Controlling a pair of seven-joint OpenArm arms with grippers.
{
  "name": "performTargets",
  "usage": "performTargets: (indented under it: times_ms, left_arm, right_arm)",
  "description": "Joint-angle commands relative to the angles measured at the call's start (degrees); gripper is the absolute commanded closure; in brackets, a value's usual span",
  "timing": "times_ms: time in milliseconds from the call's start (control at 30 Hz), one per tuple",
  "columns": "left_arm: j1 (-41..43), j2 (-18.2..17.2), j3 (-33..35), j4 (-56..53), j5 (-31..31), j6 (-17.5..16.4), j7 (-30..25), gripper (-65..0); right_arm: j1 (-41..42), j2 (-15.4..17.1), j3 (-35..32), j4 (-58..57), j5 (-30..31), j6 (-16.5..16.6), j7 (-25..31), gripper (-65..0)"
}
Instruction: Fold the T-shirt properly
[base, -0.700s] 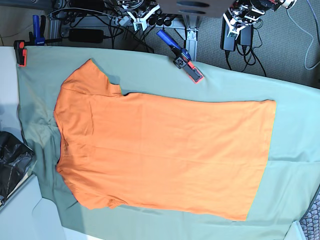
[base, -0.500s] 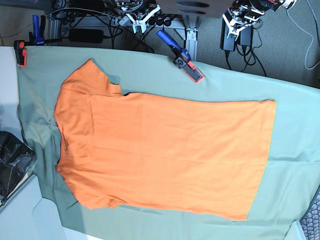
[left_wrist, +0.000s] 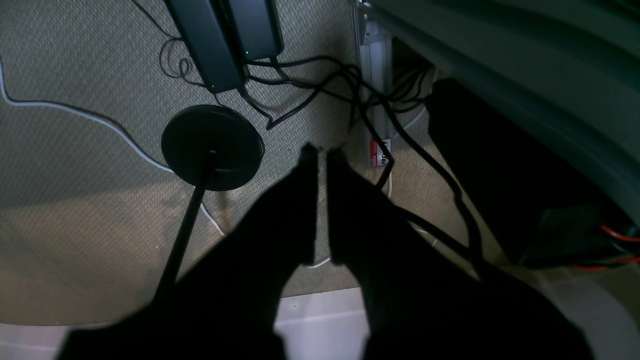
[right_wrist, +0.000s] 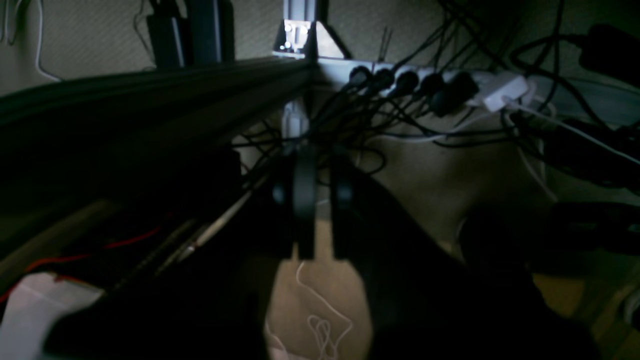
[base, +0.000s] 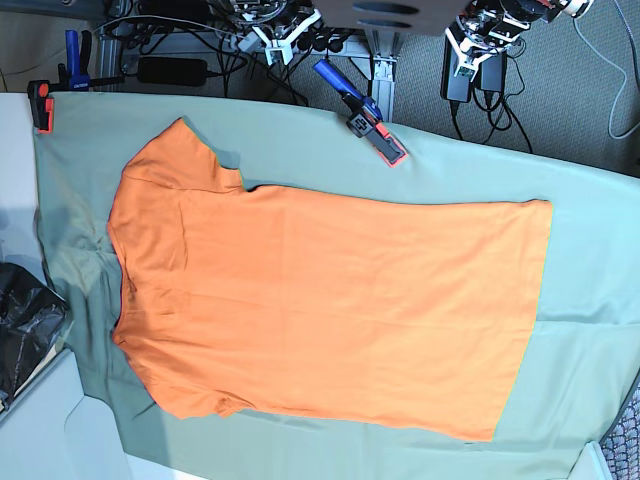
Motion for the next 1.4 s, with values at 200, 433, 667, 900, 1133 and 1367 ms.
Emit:
performTargets:
  times_ms: [200,433,667,900,1133,1367]
  left_arm:
    - [1.9,-1.2,0.1,0.3,-4.4,-1.1,-4.7,-3.0]
    - [10.5,-6.9,0.1,8.9,-10.5,-10.4,-11.8,-3.0]
    - [22.2,-11.0,-10.6,27.6,-14.6,-25.9,-12.6,-3.0]
    - [36.5,-12.8,-20.9,49.8,-19.3,-33.4,-12.0,-3.0]
    - [49.5,-15.2,-26.2,74.3,-19.3,-34.8,-10.3,-3.0]
    - [51.5,-17.0,-31.8,94.1,-19.4,-37.2,0.1,-3.1]
  right_arm:
    - [-2.3,1.2,0.2,3.0,0.0,0.0,0.7,-4.4]
    - [-12.7,5.6,0.2,12.5,0.1,4.6,0.7,-4.4]
    - [-28.0,11.1,-0.2,29.0,8.4,6.0,0.7,-4.4]
    - [-43.0,17.4,0.0,49.7,15.4,6.0,0.7,-4.4]
    - [-54.6,19.9,4.9,70.1,20.4,6.0,0.1,-4.4]
    - [-55.4,20.2,14.6,84.6,32.5,6.0,-6.6,-6.6]
